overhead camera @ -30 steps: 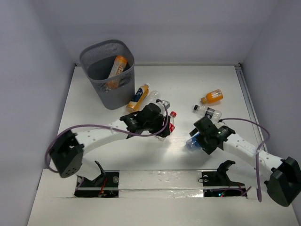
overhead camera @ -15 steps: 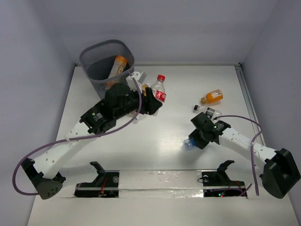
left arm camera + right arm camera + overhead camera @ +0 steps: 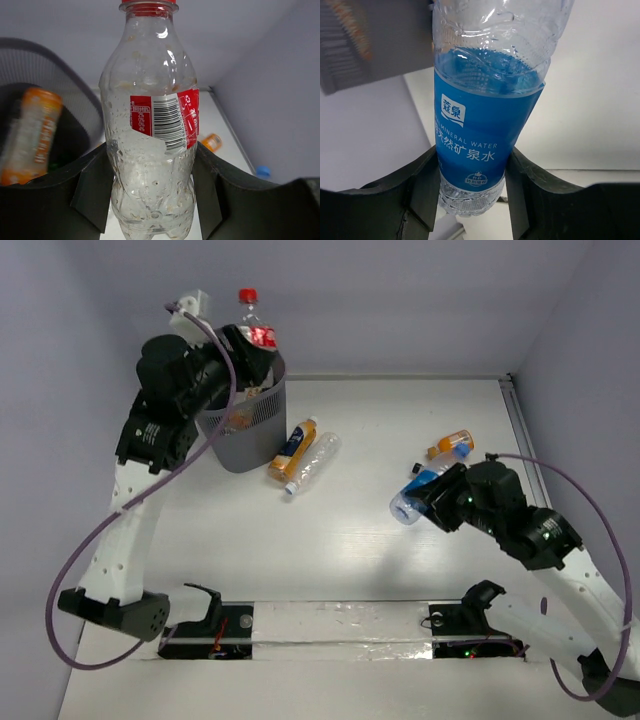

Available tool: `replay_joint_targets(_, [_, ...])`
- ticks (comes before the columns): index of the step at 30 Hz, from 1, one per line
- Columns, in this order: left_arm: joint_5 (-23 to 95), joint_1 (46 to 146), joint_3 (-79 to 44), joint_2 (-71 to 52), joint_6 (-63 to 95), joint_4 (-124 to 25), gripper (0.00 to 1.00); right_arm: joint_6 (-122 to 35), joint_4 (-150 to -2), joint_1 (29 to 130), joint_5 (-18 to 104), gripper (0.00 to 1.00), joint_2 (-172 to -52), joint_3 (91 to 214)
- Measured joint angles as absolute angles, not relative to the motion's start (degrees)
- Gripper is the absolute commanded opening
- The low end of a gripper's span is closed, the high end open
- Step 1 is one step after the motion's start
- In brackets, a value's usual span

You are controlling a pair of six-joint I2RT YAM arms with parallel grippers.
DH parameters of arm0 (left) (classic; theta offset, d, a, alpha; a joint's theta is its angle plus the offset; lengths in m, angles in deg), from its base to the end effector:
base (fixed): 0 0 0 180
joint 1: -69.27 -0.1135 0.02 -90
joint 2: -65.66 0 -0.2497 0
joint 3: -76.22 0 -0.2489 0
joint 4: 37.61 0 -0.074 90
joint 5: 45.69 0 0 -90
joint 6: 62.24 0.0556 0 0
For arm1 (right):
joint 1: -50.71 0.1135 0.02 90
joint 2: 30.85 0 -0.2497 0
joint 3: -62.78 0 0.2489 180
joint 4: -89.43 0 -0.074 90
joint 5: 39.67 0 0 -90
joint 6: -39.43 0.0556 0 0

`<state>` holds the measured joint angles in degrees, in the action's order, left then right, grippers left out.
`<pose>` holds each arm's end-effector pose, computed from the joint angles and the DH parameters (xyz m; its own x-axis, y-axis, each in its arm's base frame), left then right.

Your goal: Put the plastic bottles in the bin

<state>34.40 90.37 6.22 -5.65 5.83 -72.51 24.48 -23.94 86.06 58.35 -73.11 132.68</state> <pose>0.2417 -0.1035 0.5141 -0.1351 -0.3422 -0.9299 0.5006 0.7863 -0.3621 0.1317 0.0839 0.3157 -0.6005 0.7470 -0.2853 0.3708 0.5762 0.7283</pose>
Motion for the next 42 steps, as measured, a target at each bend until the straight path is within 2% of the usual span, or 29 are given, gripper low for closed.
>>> replay_joint_targets(8, [33.6, 75.0, 13.4, -18.4, 4.4, -74.4, 0.31, 6.8, -30.9, 86.4, 50.9, 0.47, -89.7, 152.4])
replay_joint_targets(11, [35.6, 73.4, 13.5, -22.6, 3.8, -77.4, 0.47, 0.2, -34.2, 86.4, 48.4, 0.47, -96.2, 160.0])
replay_joint_targets(12, [36.5, 73.4, 14.0, -24.0, 3.6, -79.0, 0.66, -1.6, -35.8, 86.4, 47.5, 0.47, -98.2, 162.4])
replay_joint_targets(13, [37.3, 73.4, 14.8, -25.3, 3.7, -80.6, 0.80, -3.2, -37.5, 86.4, 46.6, 0.47, -100.2, 164.5])
replay_joint_targets(14, [38.0, 73.4, 16.3, -26.8, 3.6, -82.7, 0.92, -4.3, -38.8, 86.4, 45.5, 0.47, -101.9, 166.4])
replay_joint_targets(15, [38.9, 73.4, 17.8, -28.0, 3.3, -84.2, 0.99, -5.3, -41.1, 86.4, 43.8, 0.47, -104.2, 168.5])
replay_joint_targets(20, [43.4, 73.4, 20.9, -28.6, 2.7, -89.0, 0.99, -6.8, -50.1, 86.5, 35.3, 0.46, -117.0, 178.6])
replay_joint_targets(26, [44.6, 73.4, 18.3, -19.7, 2.1, -89.6, 0.99, -6.5, -52.9, 88.0, 27.2, 0.48, -138.7, 204.7])
replay_joint_targets(29, [44.6, 73.4, 11.4, -11.0, 2.0, -88.1, 0.99, -2.9, -55.3, 89.3, 25.1, 0.61, -149.2, 218.6])
replay_joint_targets(30, [44.6, 73.4, 8.4, -7.4, 1.8, -88.0, 0.99, -0.7, -57.4, 89.7, 24.6, 0.76, -151.8, 221.2])
replay_joint_targets(33, [45.2, 74.3, 2.3, 0.6, 1.2, -88.1, 0.99, 5.9, -63.8, 90.8, 24.5, 0.98, -157.2, 223.2])
replay_joint_targets(37, [46.7, 79.1, 0.4, 4.9, 0.7, -87.3, 0.95, 12.4, -67.4, 91.7, 25.9, 1.00, -165.9, 229.7])
replay_joint_targets(42, [48.8, 85.6, 2.2, 3.9, 1.3, -85.9, 0.88, 13.6, -67.6, 92.0, 28.7, 1.00, -165.8, 224.2])
